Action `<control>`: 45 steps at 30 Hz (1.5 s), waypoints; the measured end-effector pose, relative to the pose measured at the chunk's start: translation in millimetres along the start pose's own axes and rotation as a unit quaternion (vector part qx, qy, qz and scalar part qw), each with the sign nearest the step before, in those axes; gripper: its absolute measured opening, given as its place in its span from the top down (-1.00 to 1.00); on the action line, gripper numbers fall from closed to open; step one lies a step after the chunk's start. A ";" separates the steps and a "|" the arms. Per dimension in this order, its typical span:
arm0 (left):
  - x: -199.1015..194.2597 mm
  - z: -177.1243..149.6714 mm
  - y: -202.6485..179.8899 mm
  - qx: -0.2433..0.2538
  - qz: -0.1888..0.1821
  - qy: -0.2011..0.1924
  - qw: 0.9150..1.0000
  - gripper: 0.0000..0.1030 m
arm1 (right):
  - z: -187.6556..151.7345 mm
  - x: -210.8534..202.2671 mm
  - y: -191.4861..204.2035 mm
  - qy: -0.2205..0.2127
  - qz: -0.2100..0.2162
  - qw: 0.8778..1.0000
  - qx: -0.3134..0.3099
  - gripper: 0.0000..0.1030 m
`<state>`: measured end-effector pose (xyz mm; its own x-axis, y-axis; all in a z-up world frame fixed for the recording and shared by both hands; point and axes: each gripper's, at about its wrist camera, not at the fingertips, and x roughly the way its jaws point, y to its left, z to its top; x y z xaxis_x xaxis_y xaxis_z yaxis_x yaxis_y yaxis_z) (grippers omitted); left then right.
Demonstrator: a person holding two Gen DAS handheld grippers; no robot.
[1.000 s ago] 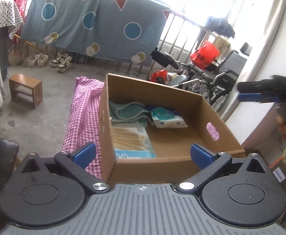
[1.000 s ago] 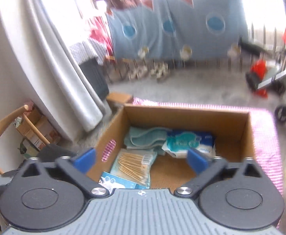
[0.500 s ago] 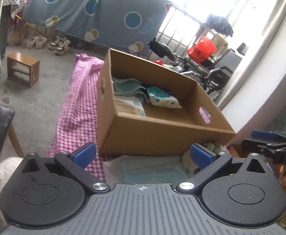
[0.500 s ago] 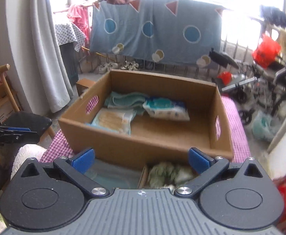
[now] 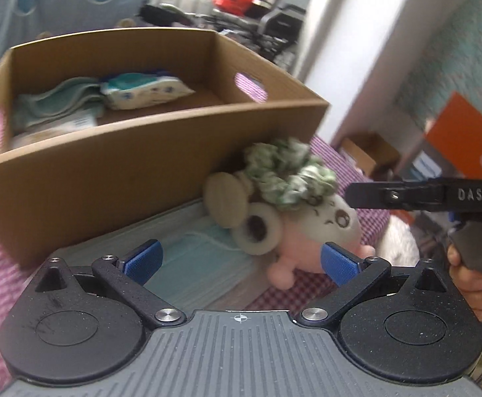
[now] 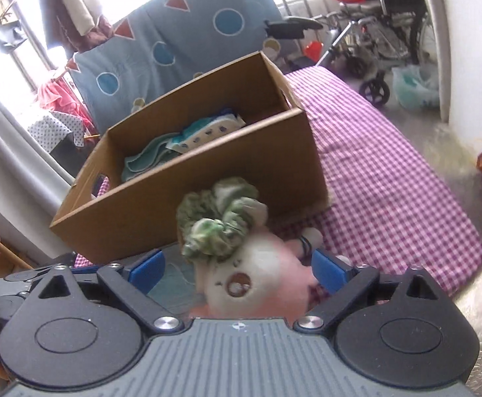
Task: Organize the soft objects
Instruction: 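Move the right gripper to the pink plush toy and grasp its body, then lift the pink plush toy and carry it over the cardboard box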
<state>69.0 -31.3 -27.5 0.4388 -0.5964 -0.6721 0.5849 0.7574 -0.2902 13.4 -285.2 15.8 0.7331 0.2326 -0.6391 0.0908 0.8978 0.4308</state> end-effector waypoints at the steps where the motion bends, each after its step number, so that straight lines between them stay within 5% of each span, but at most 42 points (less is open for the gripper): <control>1: 8.3 1.0 -6.6 0.017 -0.004 0.005 1.000 -0.92 | -0.6 2.2 -4.6 0.004 0.002 1.000 0.004 -0.83; 7: 46.9 4.7 -34.9 0.064 -0.015 0.054 0.996 -0.84 | -2.6 12.9 -22.7 0.022 0.030 0.999 0.014 -0.71; 27: 83.4 0.0 -77.6 0.061 -0.036 0.131 0.989 -0.74 | -10.0 24.2 -50.4 0.057 0.091 0.994 0.036 -0.54; 45: 116.8 5.7 -105.9 0.087 -0.100 0.152 0.979 -0.76 | 0.5 10.6 -77.2 0.032 0.065 0.996 0.058 -0.44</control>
<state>62.2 -182.7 -71.4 0.0956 -0.6022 -0.7926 0.7576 0.5605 -0.3344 14.5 -352.3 -24.0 0.6997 0.3699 -0.6113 0.0780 0.8109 0.5799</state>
